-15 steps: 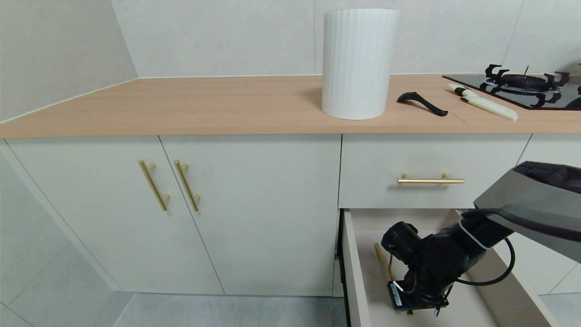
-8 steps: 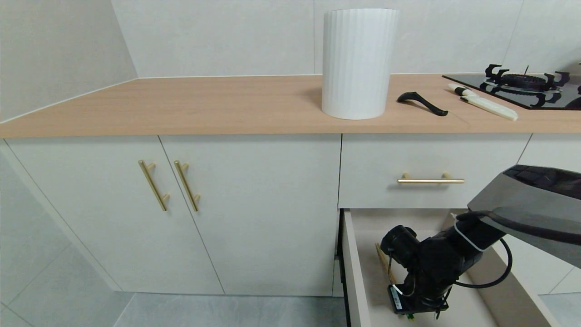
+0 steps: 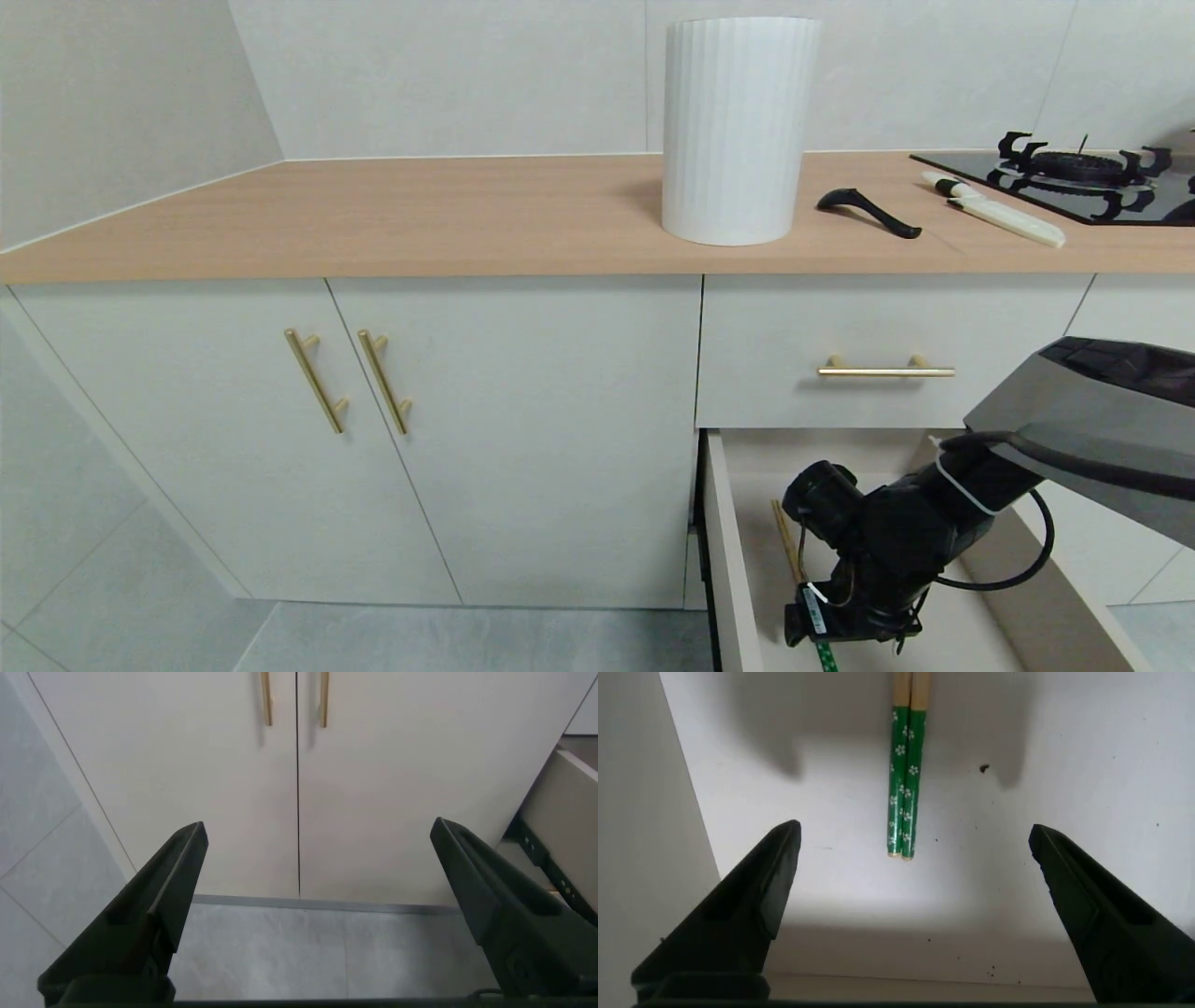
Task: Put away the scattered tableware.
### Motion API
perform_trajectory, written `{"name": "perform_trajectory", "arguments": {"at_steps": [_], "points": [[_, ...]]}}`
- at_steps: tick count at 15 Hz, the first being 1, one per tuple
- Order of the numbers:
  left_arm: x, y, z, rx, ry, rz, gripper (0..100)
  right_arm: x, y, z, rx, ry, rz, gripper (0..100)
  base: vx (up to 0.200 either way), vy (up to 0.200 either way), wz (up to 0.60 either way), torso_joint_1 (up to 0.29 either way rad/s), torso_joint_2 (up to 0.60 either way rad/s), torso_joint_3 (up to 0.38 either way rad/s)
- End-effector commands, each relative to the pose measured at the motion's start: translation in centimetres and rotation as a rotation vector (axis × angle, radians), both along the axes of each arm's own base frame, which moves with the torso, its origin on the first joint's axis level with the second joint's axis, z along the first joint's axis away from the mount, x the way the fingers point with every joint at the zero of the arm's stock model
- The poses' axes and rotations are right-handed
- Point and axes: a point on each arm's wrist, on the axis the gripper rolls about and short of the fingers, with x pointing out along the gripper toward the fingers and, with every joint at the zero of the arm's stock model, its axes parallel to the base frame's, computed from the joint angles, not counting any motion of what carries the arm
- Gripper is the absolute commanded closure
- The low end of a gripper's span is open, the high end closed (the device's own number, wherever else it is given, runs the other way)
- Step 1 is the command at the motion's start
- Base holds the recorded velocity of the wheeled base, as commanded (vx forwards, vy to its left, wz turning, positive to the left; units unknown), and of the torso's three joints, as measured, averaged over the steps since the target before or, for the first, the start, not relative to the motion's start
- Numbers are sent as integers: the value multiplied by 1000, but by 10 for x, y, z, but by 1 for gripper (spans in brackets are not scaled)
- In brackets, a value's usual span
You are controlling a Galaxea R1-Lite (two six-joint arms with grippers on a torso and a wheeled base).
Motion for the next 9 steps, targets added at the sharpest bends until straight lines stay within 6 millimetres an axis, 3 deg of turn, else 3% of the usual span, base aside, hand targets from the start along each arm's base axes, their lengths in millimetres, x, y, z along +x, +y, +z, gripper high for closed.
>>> {"name": "perform_trajectory", "arguments": {"at_steps": [1,4,6,9], "points": [[0,0,0,0,0,0,0,-7,0,33,39,-66,9,0,0,0,0,0,0,0],[0,0,0,0,0,0,0,-32,-9,96,104,-195,38,0,0,0,0,0,0,0],[0,0,0,0,0,0,0,-44,-29,141,146,-315,29,0,0,0,0,0,0,0],[0,0,0,0,0,2,0,-63,-54,182,166,-447,35,0,0,0,0,0,0,0]]}}
